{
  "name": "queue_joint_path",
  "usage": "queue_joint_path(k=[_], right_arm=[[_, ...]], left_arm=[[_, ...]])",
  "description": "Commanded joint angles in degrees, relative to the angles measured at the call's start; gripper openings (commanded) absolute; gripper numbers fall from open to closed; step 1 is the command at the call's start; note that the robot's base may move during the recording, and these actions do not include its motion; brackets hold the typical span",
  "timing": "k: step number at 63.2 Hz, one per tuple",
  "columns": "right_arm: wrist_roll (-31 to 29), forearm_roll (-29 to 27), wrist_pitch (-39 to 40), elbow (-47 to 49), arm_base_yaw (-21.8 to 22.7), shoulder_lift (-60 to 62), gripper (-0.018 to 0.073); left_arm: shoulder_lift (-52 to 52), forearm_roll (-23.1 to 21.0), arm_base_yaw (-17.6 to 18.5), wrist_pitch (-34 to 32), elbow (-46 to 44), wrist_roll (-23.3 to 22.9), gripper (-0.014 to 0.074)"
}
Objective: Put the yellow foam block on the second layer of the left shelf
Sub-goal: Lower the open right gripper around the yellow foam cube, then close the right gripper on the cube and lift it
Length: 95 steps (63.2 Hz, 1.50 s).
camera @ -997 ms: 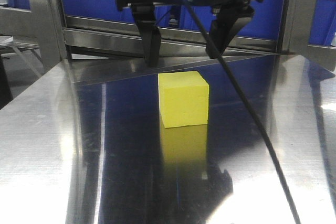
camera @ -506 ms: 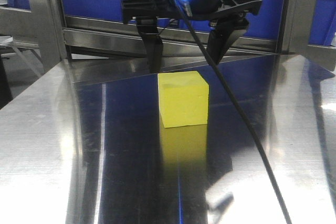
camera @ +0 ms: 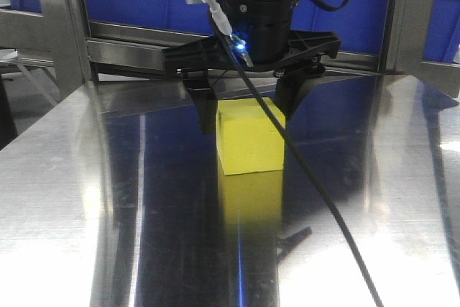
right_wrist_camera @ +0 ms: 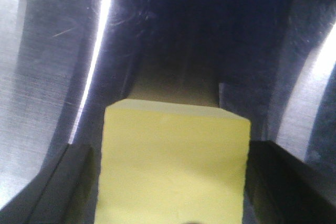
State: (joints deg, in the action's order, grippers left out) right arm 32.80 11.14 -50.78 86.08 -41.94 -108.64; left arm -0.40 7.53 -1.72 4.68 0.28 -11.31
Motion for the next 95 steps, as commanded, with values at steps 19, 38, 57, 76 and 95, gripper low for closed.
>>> queue_joint_path(k=[19, 38, 57, 76, 95], right_arm=[[0.0, 1.6, 1.8, 1.8, 1.4, 1.7, 0.044], [-1.2, 1.6, 3.0, 0.7, 4.9, 5.3, 0.0289], [-11.3, -1.3, 11.6, -13.8, 16.0, 20.9, 0.0289], [-20.8, -3.1, 11.7, -29.1, 30.5, 37.0, 0.0289], [-25.7, -5.3, 14.0, -43.5, 37.7, 55.6, 0.0289]], left_arm=[[0.5, -0.1, 0.0, -5.0, 1.5, -0.2, 0.0137], [0.5, -0.1, 0.0, -4.7, 1.5, -0.2, 0.0137], [0.5, -0.1, 0.0, -5.0, 1.5, -0.2, 0.0137], [0.5, -0.1, 0.0, -5.0, 1.5, -0.2, 0.0137], [0.5, -0.1, 0.0, -4.7, 1.5, -0.2, 0.0137]])
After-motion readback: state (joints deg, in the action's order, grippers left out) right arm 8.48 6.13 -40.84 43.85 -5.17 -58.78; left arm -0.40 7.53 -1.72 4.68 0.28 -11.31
